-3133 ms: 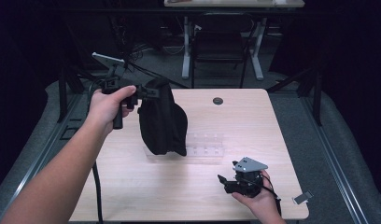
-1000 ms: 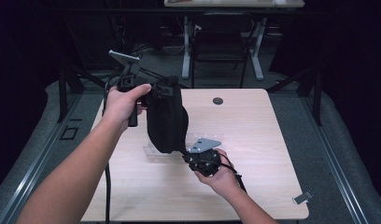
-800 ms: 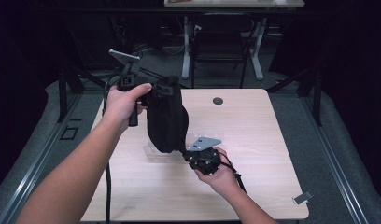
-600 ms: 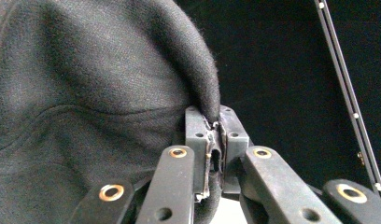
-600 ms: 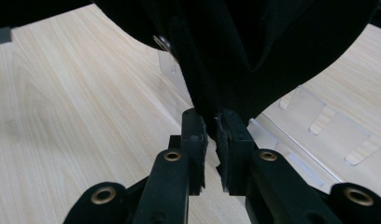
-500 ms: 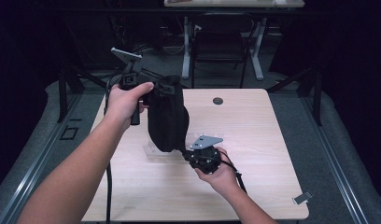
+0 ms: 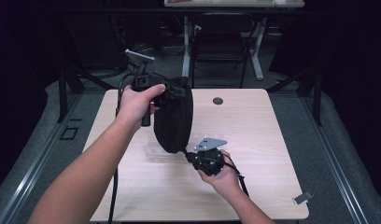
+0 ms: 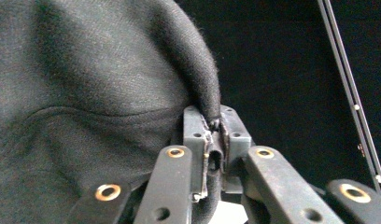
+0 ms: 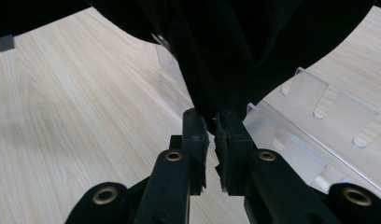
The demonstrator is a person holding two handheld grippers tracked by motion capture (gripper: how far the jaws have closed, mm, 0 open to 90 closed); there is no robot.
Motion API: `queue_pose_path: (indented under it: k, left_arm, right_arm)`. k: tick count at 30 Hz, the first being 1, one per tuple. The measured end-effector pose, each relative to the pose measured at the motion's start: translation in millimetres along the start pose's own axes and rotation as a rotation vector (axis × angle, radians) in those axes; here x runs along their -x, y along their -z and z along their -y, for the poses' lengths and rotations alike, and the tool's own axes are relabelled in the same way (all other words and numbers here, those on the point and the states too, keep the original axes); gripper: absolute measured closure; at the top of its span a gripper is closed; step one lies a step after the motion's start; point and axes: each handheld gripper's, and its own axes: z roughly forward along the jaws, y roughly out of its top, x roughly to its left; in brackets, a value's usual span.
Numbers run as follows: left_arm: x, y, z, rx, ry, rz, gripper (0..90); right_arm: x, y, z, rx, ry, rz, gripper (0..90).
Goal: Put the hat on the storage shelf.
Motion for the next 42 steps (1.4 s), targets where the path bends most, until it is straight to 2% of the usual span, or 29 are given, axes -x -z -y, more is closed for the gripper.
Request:
queue_pose_path:
  k: [2, 6, 7, 13, 17, 19, 22, 23, 25, 27, 30, 32, 40, 42]
  left_arm:
    - [0.4, 1.4, 0.1, 0.014, -0.012, 0.003, 79.4]
    - [-0.8, 9.6, -0.4, 0.054, -0.018, 0.046, 67.3]
    - [-1.3, 13.5, -0.6, 0.058, -0.028, 0.037, 66.6]
    - [-11.4, 30.5, 0.6, 0.074, -0.025, 0.019, 66.1]
    - [-24.1, 41.4, 3.2, 0.091, -0.014, -0.009, 66.2]
    - [-32.8, 46.6, 5.3, 0.102, -0.011, -0.031, 65.8]
    - [-43.7, 51.6, 8.3, 0.102, -0.007, -0.066, 65.1]
    - [-48.4, 53.8, 9.4, 0.100, -0.006, -0.088, 64.7]
    - [-55.1, 56.9, 11.0, 0.101, 0.001, -0.098, 64.4]
    - [-60.5, 59.8, 12.4, 0.101, -0.004, -0.116, 64.4]
    - [-65.5, 63.0, 14.1, 0.095, 0.004, -0.151, 64.4]
    - [-68.8, 65.8, 15.3, 0.104, 0.006, -0.155, 64.1]
    - [-80.2, 72.4, 19.2, 0.097, 0.004, -0.225, 62.6]
    - [-82.7, 73.2, 19.9, 0.088, -0.016, -0.252, 62.6]
  right_arm:
    - [-0.6, 0.7, -0.3, -0.009, 0.016, 0.004, 83.0]
    - [-2.0, 0.5, -0.5, -0.005, 0.030, 0.012, 83.3]
    - [-1.8, 0.5, -0.6, -0.004, 0.028, 0.012, 83.3]
    - [-0.7, -0.3, 0.7, -0.013, 0.026, 0.018, 84.1]
    - [0.4, -2.3, 4.3, -0.034, 0.023, 0.034, 84.5]
    - [3.3, -4.9, 9.1, -0.062, 0.022, 0.045, 84.9]
    - [7.6, -6.1, 15.6, -0.053, -0.019, 0.026, 84.9]
    - [8.2, -5.4, 15.6, -0.063, -0.013, 0.029, 85.0]
    - [7.8, -4.3, 16.1, -0.069, 0.003, 0.042, 85.2]
    - [8.6, -3.8, 17.1, -0.069, -0.007, 0.043, 85.2]
    - [9.9, -3.5, 19.4, -0.058, -0.017, 0.040, 85.2]
    - [10.7, -3.1, 20.1, -0.060, -0.012, 0.041, 85.2]
    - [12.6, -1.2, 21.8, -0.065, -0.013, 0.043, 84.3]
    - [11.7, -1.0, 22.4, -0.067, -0.021, 0.044, 83.1]
